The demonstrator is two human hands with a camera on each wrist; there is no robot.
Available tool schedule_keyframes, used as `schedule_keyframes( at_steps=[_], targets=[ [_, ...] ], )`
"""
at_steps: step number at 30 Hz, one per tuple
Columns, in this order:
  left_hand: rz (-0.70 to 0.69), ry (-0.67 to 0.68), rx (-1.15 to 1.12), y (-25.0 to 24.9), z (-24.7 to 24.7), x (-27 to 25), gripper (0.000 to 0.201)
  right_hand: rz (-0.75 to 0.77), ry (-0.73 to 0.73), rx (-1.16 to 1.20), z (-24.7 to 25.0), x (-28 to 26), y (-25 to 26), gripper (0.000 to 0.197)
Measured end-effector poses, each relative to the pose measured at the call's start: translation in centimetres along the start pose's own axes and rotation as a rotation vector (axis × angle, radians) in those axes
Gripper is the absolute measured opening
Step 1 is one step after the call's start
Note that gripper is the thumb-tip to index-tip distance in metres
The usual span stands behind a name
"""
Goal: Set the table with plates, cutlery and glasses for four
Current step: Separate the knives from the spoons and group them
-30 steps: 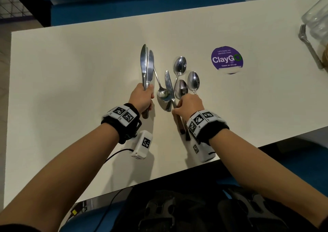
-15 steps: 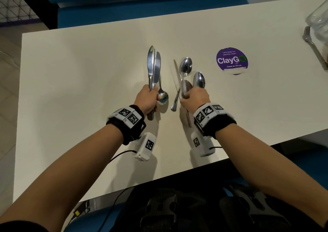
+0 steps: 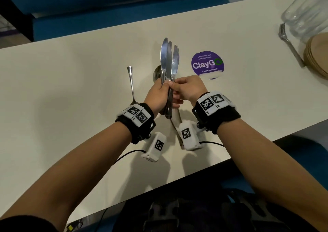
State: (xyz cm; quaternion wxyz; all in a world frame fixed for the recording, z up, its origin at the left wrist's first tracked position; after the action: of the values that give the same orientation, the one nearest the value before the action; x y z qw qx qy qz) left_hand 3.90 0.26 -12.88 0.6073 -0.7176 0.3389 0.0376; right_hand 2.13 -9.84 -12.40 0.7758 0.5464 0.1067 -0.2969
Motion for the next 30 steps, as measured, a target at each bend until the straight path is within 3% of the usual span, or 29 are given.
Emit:
schedule_keyframes(
  at_steps=[3, 6, 11, 15, 20, 26, 30],
  targets=[
    [-0.009, 0.027, 0.032, 0.3, -4.3, 2.6, 0.03, -0.026, 0.047, 0.0, 3.9, 1.9, -1.7, 0.022],
    [0.014, 0.021, 0.033, 0.8, -9.5, 6.0, 0.027, -0.081, 0.101, 0.151, 9.0, 3.8, -3.3, 0.015],
    [0.099, 0.075, -0.123, 2.5, -20.5, 10.9, 0.027, -0.13, 0.121, 0.249, 18.9, 7.5, -6.6, 0.005],
    [0.058, -0.035, -0.079, 3.3, -26.7, 14.2, 0.022, -0.136, 0.074, 0.19, 26.4, 10.3, -9.2, 0.01],
    [0.053, -0.133, 0.126, 4.5, -31.7, 17.8, 0.025, -0.209, 0.023, 0.161, 33.0, 13.5, -12.2, 0.004],
    [0.052, -0.195, 0.274, 4.5, -35.5, 22.0, 0.02, -0.272, -0.037, -0.031, 38.4, 16.9, -14.2, 0.014],
    [0.081, -0.224, 0.331, 4.9, -36.7, 23.8, 0.028, -0.252, -0.024, -0.24, 40.3, 18.9, -14.3, 0.022]
  ],
)
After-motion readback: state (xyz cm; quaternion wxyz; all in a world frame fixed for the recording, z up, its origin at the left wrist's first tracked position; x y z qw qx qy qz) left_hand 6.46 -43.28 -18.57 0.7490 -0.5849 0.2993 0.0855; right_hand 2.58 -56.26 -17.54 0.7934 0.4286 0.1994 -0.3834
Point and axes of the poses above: each hand's wrist, its own x-axis towards the middle knuckle, its own z-axis out of the back of the hand, y = z × x, the point moved 10 cm from there along x, towards the middle knuckle, and after that the axes turned 10 degrees about -x, right-handed, at the moved point
